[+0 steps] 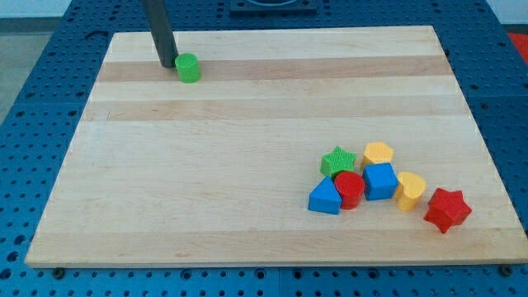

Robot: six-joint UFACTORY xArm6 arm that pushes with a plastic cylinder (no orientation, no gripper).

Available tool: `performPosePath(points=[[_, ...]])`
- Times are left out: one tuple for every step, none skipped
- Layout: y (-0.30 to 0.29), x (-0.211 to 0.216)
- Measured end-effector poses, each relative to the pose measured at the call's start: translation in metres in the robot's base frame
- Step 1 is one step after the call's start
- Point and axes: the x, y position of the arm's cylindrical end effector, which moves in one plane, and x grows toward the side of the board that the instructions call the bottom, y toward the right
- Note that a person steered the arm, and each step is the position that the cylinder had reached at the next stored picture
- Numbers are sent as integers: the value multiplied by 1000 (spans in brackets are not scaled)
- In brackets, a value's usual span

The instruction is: Move green circle down towards bottom

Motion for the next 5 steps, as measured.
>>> performPosePath(points=[[20,-2],[40,-2],[54,-2],[63,-2],[34,2]])
